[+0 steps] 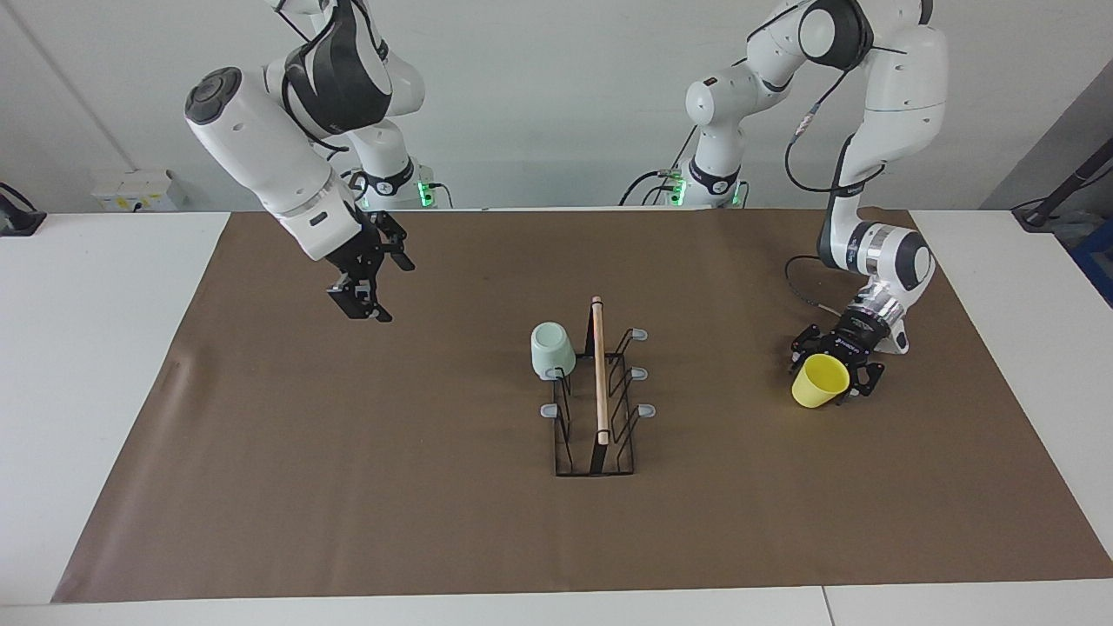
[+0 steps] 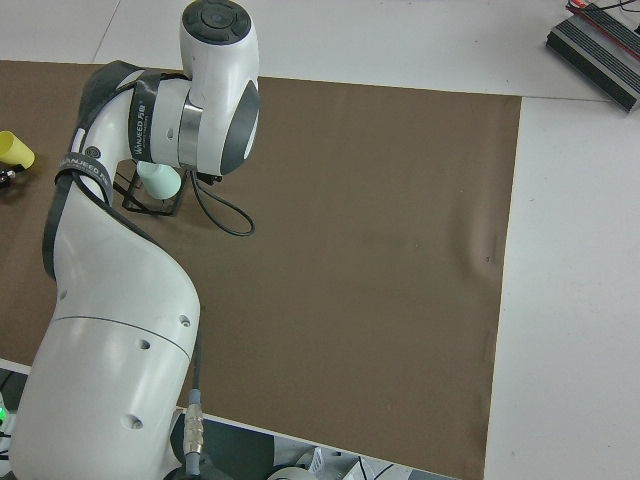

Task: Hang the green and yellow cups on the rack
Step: 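Grasp the yellow cup with the left gripper while the right gripper withdraws, then lift the yellow cup with the left gripper toward the rack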

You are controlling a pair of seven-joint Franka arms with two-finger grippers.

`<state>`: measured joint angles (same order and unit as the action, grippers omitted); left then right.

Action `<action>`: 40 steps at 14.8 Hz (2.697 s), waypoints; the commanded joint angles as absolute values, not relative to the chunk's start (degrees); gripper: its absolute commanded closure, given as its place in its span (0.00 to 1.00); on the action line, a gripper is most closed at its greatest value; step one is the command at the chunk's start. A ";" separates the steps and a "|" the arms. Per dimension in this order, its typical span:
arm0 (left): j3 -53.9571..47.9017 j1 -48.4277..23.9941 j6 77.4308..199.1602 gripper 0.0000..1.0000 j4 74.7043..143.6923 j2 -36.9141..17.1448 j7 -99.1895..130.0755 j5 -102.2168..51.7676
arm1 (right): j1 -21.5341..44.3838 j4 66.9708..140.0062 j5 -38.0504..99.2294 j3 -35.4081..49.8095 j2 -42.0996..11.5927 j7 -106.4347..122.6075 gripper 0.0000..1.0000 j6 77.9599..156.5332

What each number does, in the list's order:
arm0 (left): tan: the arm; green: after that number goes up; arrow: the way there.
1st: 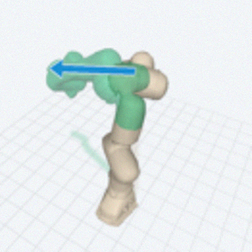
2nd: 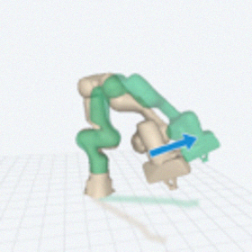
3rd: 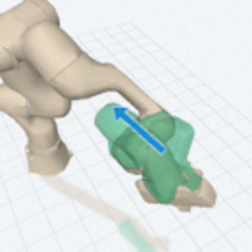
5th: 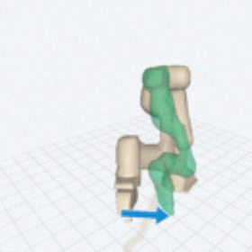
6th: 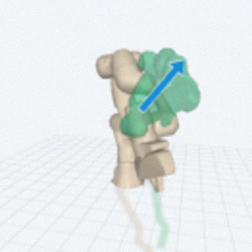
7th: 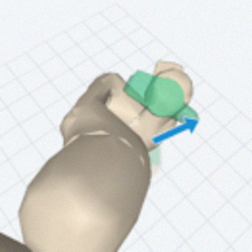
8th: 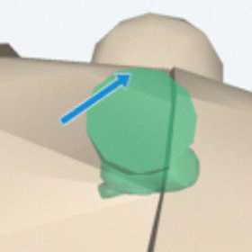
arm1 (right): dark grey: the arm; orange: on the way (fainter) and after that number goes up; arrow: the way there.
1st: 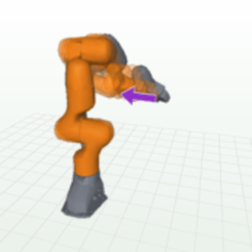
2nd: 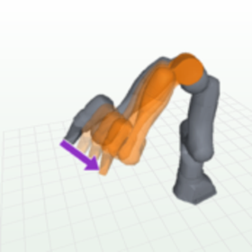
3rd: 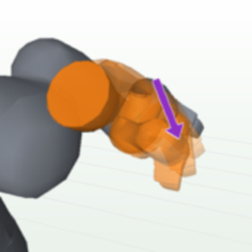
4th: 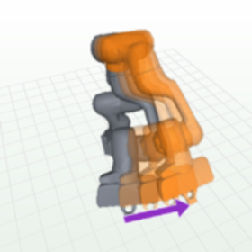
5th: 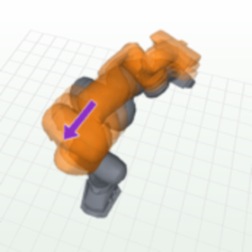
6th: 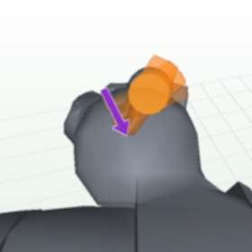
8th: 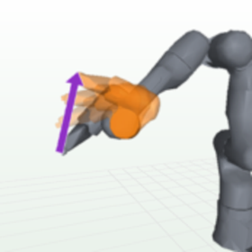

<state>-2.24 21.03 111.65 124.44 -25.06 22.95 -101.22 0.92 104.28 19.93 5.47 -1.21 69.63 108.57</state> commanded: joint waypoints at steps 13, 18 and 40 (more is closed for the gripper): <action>-0.97 18.20 118.74 1.00 120.15 -19.09 22.58 -91.17 | -0.97 102.66 14.07 6.06 4.57 28.76 0.00 99.06; -0.53 14.08 123.74 1.00 116.02 -13.11 35.21 -70.53 | -2.64 103.71 11.69 6.24 6.33 28.21 0.00 98.34; -1.05 -27.40 102.85 1.00 101.51 -4.57 116.79 33.81 | 0.16 90.45 0.53 2.64 -1.67 10.99 0.00 91.32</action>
